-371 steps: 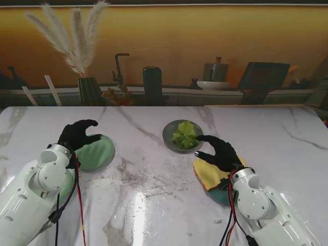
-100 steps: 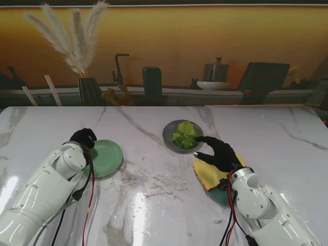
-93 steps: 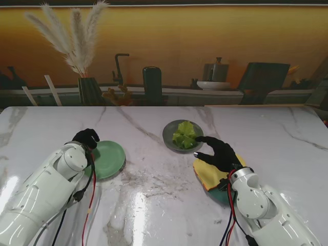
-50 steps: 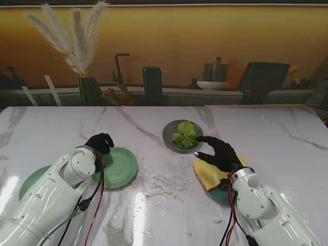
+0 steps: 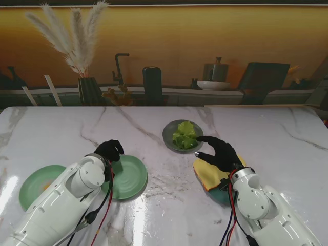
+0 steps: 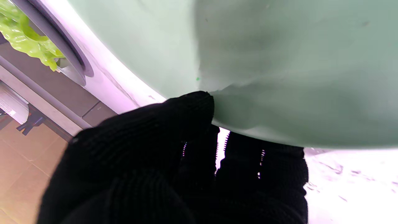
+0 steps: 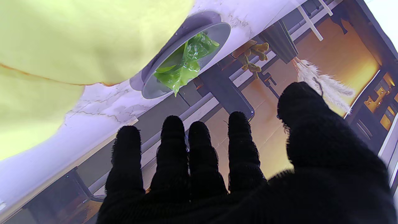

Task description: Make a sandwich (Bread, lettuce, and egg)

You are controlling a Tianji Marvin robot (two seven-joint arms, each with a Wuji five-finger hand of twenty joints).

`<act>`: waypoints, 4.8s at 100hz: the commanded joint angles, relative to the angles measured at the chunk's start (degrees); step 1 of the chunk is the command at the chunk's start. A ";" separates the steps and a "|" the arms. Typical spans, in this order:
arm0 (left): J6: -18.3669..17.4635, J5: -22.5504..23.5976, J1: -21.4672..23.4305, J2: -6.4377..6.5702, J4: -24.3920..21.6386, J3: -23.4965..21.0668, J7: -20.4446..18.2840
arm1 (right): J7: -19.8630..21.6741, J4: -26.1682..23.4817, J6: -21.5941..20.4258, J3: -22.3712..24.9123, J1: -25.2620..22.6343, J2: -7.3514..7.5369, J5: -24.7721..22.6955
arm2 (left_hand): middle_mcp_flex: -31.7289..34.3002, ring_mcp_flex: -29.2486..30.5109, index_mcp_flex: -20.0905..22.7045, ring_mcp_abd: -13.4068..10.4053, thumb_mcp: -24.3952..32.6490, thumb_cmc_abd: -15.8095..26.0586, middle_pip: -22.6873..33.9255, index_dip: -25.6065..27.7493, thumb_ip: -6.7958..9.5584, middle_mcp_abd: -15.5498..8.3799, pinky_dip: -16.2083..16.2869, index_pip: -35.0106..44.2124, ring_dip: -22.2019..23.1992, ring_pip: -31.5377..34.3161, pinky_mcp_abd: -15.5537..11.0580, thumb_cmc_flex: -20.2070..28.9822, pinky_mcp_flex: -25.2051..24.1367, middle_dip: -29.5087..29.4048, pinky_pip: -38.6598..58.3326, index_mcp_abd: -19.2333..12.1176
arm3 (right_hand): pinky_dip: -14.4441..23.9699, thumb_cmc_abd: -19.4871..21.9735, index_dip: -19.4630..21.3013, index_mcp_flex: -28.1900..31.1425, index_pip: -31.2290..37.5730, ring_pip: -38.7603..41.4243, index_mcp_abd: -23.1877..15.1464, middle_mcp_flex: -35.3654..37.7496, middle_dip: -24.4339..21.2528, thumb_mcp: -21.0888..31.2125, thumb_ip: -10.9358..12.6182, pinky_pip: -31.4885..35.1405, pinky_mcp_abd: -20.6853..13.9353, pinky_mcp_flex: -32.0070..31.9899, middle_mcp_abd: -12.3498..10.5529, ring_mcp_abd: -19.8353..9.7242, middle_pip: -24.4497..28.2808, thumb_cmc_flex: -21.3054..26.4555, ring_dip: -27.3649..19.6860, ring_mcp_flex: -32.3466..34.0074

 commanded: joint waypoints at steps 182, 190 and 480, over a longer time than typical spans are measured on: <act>-34.32 7.35 15.68 3.77 -15.00 -18.06 -6.24 | 10.99 -3.66 -17.04 11.29 -5.52 4.19 -23.74 | -32.17 -35.11 -11.22 -5.08 -36.29 19.97 -11.20 -18.11 -4.06 -0.75 -21.28 -26.99 -35.35 -25.06 -7.05 -17.56 -33.45 -35.33 -32.37 -6.33 | -0.85 -13.46 1.78 3.60 2.81 2.54 3.89 -0.67 4.57 3.23 -0.39 3.78 -2.03 1.33 -0.96 -1.73 7.12 4.21 0.39 -0.86; -34.00 7.56 16.18 3.73 -15.26 -18.28 -5.99 | 11.81 -3.15 -19.32 11.79 -5.74 4.72 -26.38 | -32.32 -35.26 -11.21 -4.95 -36.52 20.46 -11.17 -18.11 -4.01 -0.62 -21.24 -27.13 -35.26 -24.99 -6.89 -17.13 -33.48 -35.27 -32.31 -6.16 | -1.31 -14.73 2.03 3.06 3.01 3.21 3.27 -1.63 4.74 4.20 -0.34 4.33 -2.71 1.32 -1.13 -2.03 8.03 4.96 0.36 -1.49; -31.29 8.28 17.26 2.66 -17.82 -20.79 -1.13 | -1.06 -3.84 -8.32 1.96 2.46 -0.86 -1.99 | -31.13 -35.81 -8.45 -3.86 -41.01 27.75 -9.54 -16.85 -1.03 0.69 -17.89 -26.62 -32.83 -22.53 -3.95 -12.99 -34.08 -33.97 -25.63 -3.84 | 26.79 -16.70 6.62 18.47 40.26 47.61 3.79 37.90 31.49 29.80 -1.53 28.43 1.05 27.81 0.16 -0.01 32.53 15.00 30.42 34.67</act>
